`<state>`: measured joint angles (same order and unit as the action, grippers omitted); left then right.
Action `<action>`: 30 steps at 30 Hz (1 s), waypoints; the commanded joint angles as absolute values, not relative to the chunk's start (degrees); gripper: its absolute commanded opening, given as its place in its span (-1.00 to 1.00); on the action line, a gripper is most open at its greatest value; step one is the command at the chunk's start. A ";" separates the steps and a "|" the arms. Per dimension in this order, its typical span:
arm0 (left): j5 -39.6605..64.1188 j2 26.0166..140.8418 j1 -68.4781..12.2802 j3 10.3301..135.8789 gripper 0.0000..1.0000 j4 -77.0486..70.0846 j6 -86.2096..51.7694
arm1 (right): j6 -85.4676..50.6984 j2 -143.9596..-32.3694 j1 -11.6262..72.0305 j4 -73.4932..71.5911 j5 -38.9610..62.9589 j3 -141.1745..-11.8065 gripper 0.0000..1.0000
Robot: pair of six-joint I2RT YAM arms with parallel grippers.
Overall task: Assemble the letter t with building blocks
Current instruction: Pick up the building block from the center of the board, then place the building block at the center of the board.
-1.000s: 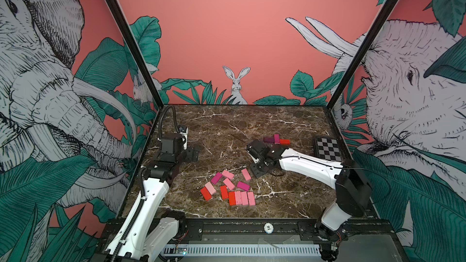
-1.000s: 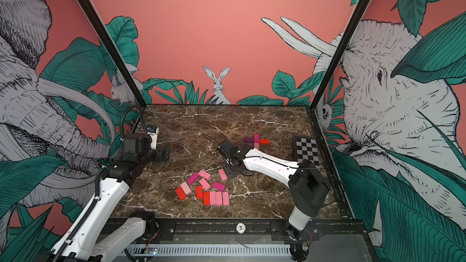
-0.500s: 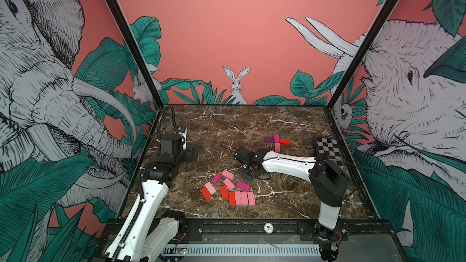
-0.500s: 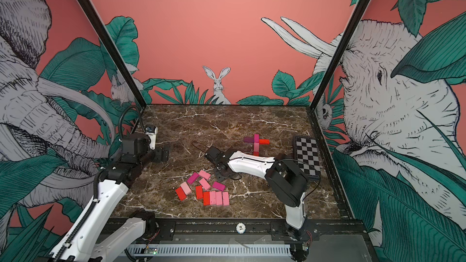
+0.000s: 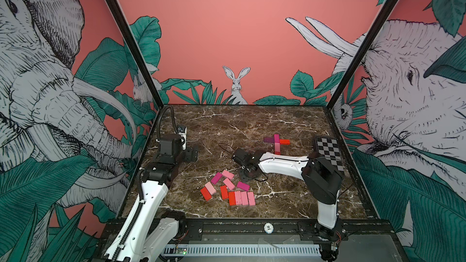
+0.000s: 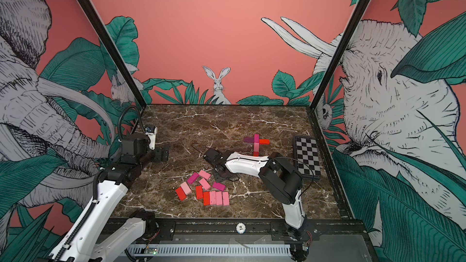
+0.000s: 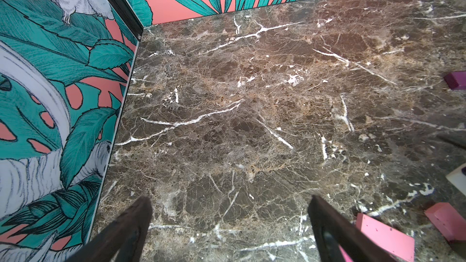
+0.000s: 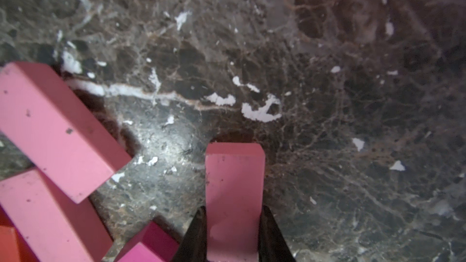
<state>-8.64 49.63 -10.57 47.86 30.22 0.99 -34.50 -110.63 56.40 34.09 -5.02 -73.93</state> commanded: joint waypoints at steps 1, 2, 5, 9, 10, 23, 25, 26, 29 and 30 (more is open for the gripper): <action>-8.79 48.53 -10.55 48.61 0.98 31.45 0.34 | -36.67 -111.44 56.67 34.95 -9.33 -76.85 -0.59; -8.75 48.53 -10.55 48.61 0.98 31.46 0.35 | -36.70 -111.60 56.53 35.38 -10.14 -77.79 -0.63; -8.54 48.52 -10.59 48.62 0.98 31.46 0.10 | -36.74 -112.70 55.39 37.48 -12.89 -82.03 -0.74; -8.36 48.47 -10.55 48.61 0.98 31.38 0.05 | -36.90 -114.46 52.44 39.47 -13.89 -87.89 -0.86; -8.32 48.44 -10.55 48.63 0.98 31.38 0.07 | -36.80 -114.76 51.54 39.10 -13.97 -88.90 -0.87; -8.00 48.30 -10.55 48.40 0.98 31.09 0.00 | -32.42 -127.59 42.89 43.57 -14.52 -109.56 -0.93; -7.88 48.34 -10.52 48.36 0.98 31.11 0.02 | -32.67 -129.40 41.91 43.84 -13.92 -111.46 -0.93; -7.86 48.30 -10.54 48.42 0.98 31.11 0.07 | -32.63 -130.37 41.52 44.25 -13.55 -112.59 -0.93; -7.86 48.41 -10.55 48.43 0.98 31.11 0.07 | -32.46 -132.39 40.87 44.77 -13.19 -114.86 -0.93; -7.83 48.39 -10.55 48.45 0.98 31.11 0.02 | -32.34 -133.09 40.69 44.82 -13.10 -115.57 -0.93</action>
